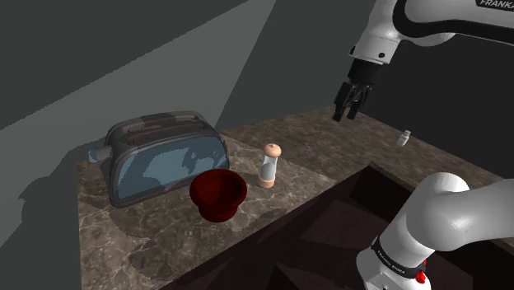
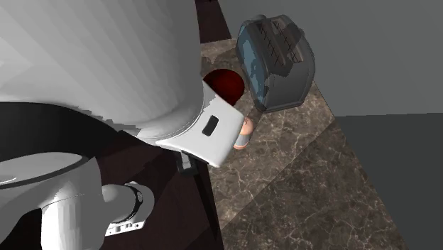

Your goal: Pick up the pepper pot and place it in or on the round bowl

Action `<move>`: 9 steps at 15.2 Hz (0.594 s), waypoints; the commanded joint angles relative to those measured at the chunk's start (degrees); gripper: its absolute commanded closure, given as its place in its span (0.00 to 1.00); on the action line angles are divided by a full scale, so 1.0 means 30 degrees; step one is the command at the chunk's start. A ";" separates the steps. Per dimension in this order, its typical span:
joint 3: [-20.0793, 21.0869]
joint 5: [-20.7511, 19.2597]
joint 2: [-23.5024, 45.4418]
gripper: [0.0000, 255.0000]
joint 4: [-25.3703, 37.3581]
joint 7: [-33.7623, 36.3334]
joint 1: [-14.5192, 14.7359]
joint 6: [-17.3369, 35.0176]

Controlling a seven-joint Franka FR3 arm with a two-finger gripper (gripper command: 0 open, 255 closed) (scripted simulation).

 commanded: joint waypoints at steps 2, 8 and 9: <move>0.0050 0.0089 0.0547 0.00 -0.0074 -0.0007 0.0057 0.0573; 0.0324 0.0643 0.4197 0.00 0.0044 -0.0107 0.0411 0.3819; 0.0364 0.0738 0.4856 0.00 0.0156 -0.0131 0.0472 0.4318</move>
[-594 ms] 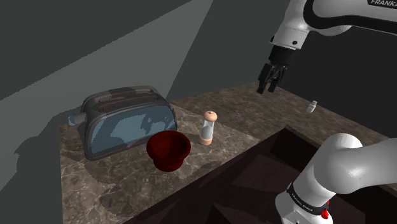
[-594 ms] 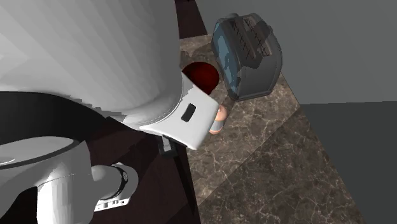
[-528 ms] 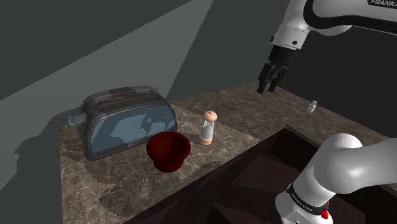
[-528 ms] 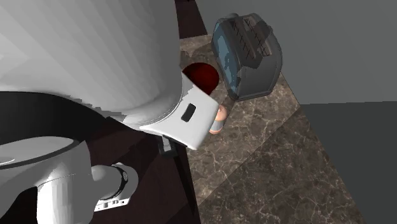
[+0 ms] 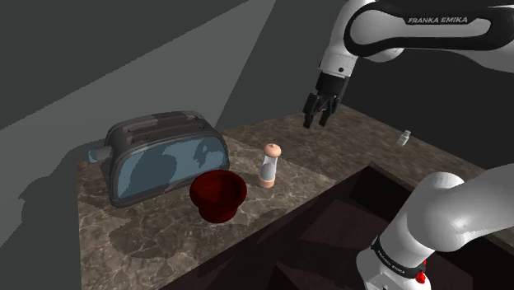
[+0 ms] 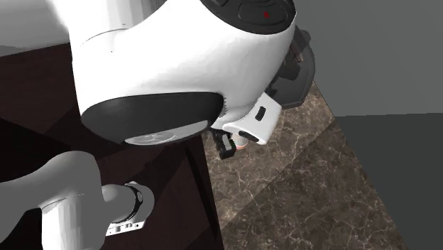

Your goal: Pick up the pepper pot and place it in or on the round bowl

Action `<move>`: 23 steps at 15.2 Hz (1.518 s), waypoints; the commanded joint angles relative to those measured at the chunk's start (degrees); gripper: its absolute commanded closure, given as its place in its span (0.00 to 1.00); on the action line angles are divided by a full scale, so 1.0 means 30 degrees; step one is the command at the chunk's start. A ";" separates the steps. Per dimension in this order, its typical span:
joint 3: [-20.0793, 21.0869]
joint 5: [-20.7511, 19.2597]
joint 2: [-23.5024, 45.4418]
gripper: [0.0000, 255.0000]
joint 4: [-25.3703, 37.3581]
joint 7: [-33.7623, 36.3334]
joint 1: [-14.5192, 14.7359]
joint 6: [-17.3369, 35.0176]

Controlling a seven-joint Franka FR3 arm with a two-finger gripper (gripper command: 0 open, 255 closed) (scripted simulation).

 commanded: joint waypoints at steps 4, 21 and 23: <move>0.0120 0.0436 0.3372 0.00 0.0702 -0.0230 0.0266 0.2447; 0.0570 0.1482 1.0011 0.00 0.2187 -0.0637 0.0879 0.7214; 0.0571 0.1483 1.0016 0.00 0.2191 -0.0638 0.0879 0.7215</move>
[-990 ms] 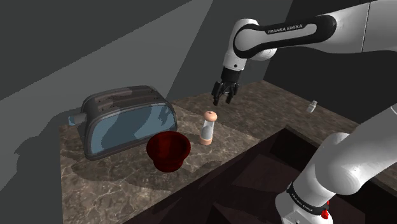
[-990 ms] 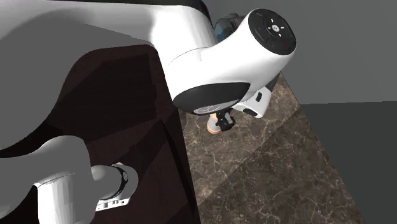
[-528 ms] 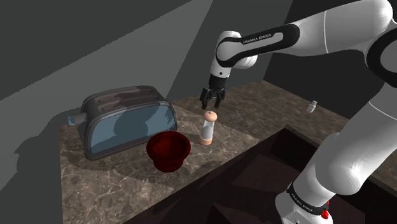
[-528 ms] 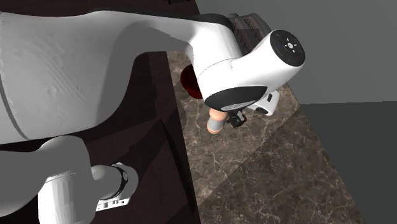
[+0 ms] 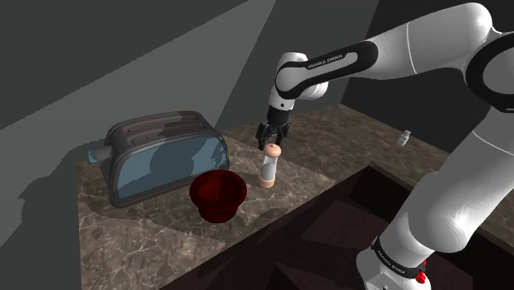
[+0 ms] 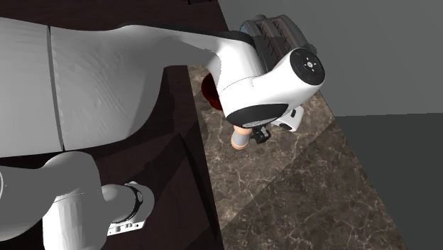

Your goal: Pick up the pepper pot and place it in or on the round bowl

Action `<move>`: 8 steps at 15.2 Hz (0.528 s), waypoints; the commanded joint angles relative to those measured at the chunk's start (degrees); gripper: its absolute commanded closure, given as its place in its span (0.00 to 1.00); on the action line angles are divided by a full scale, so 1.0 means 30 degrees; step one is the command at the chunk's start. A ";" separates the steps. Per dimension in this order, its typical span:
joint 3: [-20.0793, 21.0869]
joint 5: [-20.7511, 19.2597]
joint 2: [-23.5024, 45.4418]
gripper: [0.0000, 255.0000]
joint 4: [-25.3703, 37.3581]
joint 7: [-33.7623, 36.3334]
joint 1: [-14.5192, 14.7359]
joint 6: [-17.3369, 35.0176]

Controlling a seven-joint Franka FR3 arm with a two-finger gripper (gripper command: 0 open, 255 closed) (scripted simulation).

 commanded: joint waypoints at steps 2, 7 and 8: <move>0.0007 0.0007 0.0001 0.00 -0.0029 0.0004 0.0006 0.0040; 0.0006 0.0006 0.0002 1.00 -0.0026 0.0003 0.0006 0.0037; 0.0006 0.0006 0.0004 1.00 -0.0024 0.0003 0.0005 0.0037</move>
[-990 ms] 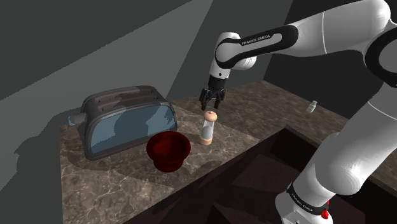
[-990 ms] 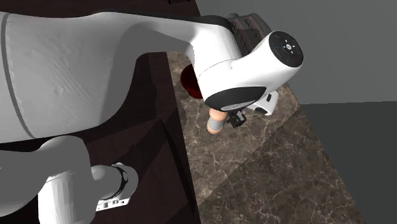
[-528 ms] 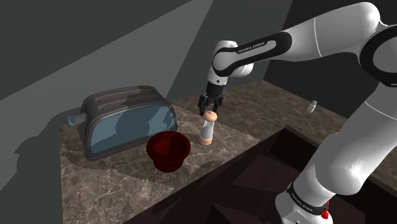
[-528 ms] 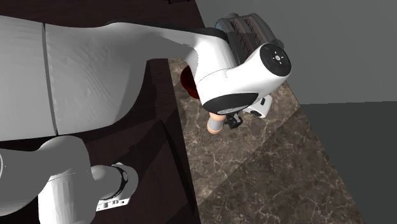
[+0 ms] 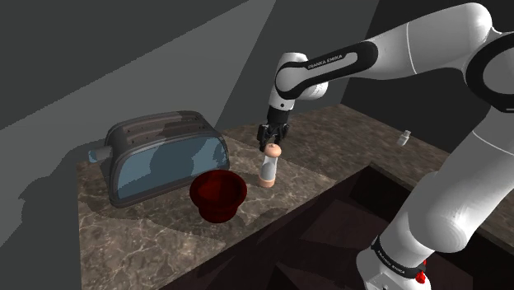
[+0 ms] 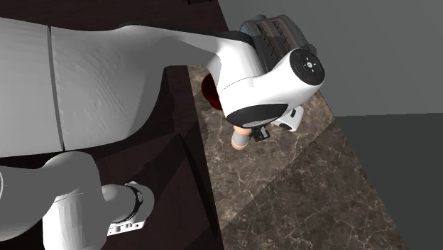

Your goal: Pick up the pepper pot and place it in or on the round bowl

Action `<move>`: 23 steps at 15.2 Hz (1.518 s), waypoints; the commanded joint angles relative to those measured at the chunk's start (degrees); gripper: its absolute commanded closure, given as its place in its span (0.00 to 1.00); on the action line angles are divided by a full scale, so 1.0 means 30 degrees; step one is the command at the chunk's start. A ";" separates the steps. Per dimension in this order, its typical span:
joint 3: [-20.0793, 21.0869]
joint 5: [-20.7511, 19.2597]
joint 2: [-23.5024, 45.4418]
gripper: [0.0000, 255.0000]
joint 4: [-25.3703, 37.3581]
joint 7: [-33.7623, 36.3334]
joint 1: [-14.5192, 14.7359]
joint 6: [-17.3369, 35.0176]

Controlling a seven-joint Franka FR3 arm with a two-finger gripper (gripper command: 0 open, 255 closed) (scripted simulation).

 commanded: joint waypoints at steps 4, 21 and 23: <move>-0.0001 -0.0001 0.0001 1.00 0.0001 -0.0001 -0.0001 -0.0002; -0.0057 -0.0381 -0.1233 1.00 0.2299 0.0721 -0.0073 -0.3474; -0.0065 -0.0420 -0.1345 1.00 0.2693 0.0815 -0.0081 -0.3971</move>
